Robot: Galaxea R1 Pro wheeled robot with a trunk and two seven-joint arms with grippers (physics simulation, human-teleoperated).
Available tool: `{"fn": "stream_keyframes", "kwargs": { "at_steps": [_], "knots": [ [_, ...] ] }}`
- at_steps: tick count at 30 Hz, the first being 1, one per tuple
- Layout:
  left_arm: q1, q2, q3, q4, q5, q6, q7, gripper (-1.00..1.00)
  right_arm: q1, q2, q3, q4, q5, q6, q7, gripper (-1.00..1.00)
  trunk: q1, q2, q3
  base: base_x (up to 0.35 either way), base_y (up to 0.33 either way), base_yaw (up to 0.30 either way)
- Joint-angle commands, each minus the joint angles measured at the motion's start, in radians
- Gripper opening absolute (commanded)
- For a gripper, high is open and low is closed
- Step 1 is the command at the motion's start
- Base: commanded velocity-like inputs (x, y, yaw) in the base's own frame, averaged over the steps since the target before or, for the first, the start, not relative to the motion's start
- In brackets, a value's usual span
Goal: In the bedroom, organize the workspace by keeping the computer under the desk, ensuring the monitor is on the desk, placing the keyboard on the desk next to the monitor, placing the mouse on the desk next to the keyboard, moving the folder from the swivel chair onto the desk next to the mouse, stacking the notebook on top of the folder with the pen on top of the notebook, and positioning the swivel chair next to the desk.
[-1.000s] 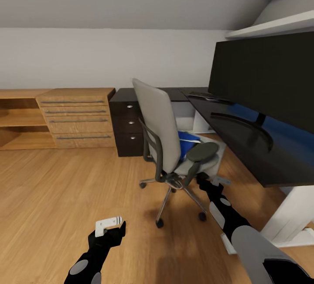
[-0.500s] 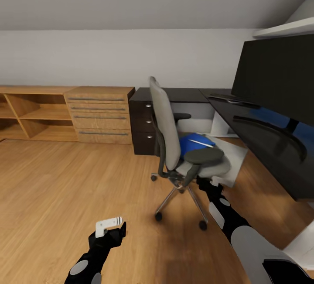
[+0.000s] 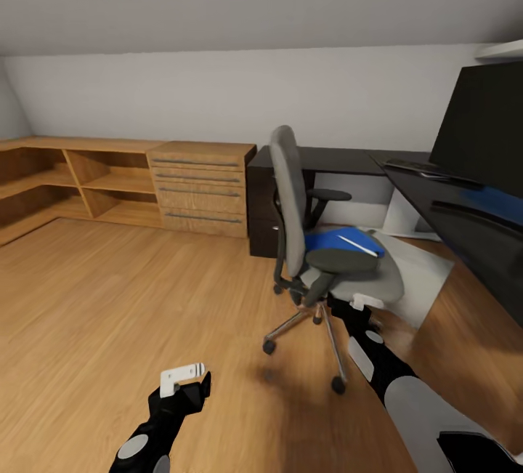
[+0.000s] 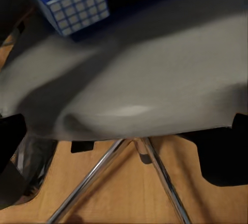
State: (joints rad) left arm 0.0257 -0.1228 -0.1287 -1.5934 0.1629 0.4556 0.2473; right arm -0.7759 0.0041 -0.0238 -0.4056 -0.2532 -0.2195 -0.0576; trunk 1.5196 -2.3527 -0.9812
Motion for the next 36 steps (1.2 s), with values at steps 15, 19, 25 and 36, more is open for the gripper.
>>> {"fn": "stream_keyframes", "kwargs": {
  "at_steps": [15, 19, 25, 36],
  "knots": [
    [-0.001, 0.000, -0.002, 0.000, 0.010, 0.003, 0.009, 1.00, -0.001, 0.001, -0.001, 0.013, -0.004, -0.003, 0.001, 1.00, 0.000, 0.000, -0.001, -0.055, 0.000, 0.218],
    [-0.001, 0.000, -0.002, 0.000, 0.010, 0.003, 0.009, 1.00, -0.001, 0.001, -0.002, 0.013, -0.004, -0.003, 0.001, 1.00, 0.000, 0.000, 0.000, -0.321, 0.000, 0.001],
    [-0.001, 0.000, -0.001, 0.000, 0.010, 0.003, 0.009, 1.00, -0.001, -0.001, -0.002, 0.013, -0.005, -0.003, 0.002, 1.00, 0.000, 0.000, 0.004, -0.265, 0.000, -0.175],
    [0.000, 0.001, 0.000, 0.000, 0.011, 0.003, 0.009, 1.00, -0.001, -0.001, -0.002, 0.013, -0.006, -0.003, 0.002, 1.00, 0.000, 0.000, 0.011, -0.021, 0.000, -0.266]
  ]
}}
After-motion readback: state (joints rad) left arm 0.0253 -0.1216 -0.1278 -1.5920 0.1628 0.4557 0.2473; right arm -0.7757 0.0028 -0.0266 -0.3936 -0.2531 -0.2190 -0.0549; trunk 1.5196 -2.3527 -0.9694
